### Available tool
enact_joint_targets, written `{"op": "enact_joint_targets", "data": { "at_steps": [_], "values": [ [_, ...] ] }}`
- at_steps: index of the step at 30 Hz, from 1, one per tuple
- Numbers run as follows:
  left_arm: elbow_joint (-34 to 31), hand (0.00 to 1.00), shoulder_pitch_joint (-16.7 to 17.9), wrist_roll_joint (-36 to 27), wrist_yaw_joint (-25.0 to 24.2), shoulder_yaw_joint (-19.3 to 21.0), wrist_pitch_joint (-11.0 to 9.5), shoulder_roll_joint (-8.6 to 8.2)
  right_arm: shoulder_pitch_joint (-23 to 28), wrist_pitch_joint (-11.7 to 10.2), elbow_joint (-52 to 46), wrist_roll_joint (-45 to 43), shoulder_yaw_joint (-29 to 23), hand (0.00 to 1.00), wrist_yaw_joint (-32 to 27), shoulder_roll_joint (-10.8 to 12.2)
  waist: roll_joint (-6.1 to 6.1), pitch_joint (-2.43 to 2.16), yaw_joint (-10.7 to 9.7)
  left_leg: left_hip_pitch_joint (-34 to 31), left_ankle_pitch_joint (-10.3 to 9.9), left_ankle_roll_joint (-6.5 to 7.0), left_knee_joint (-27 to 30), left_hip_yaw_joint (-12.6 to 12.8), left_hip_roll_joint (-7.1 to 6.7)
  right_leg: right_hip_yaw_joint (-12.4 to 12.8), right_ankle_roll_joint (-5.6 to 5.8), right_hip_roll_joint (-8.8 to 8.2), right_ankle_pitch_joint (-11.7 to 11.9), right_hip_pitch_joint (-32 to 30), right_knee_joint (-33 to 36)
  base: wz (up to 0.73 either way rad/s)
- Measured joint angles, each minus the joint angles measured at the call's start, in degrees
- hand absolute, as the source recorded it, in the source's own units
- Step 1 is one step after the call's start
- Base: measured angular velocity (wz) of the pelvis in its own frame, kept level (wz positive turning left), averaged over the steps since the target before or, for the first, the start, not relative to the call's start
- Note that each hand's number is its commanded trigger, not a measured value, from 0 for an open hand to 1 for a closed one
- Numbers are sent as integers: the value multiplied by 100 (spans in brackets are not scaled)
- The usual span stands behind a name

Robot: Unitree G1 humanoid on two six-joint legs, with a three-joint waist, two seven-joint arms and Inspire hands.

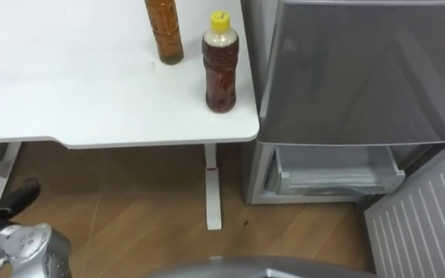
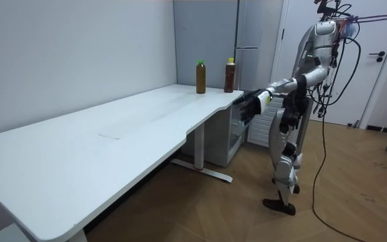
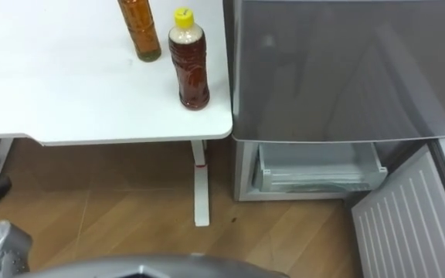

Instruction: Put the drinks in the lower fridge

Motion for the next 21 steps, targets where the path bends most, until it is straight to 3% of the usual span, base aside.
{"op": "enact_joint_targets", "data": {
  "at_steps": [8,15,18,21],
  "values": [
    [-1685,0,-25,337,-55,33,-144,202,13,-166,41,-83,-100,0,150,-5,6,10,-42,-36,0,1,34,-52,-7,-5,0,-1,0,2,-10,2],
    [-3002,0,-72,792,-432,-27,-154,218,-21,-288,304,-69,-105,0,384,-2,-26,47,-152,-19,1,0,-17,-65,-7,-1,1,13,1,29,-74,0],
    [-3337,0,-272,1284,-757,-28,-195,230,-51,-363,401,-108,-114,0,434,-4,-29,59,-167,-57,0,0,-15,-59,-9,-13,1,13,1,16,-94,0],
    [-3671,0,-490,1564,-1080,-58,-265,349,-130,-417,528,-116,-133,0,466,-5,-17,105,-194,-75,0,0,-16,-61,-10,-20,1,14,1,7,-113,1]
  ]
}}
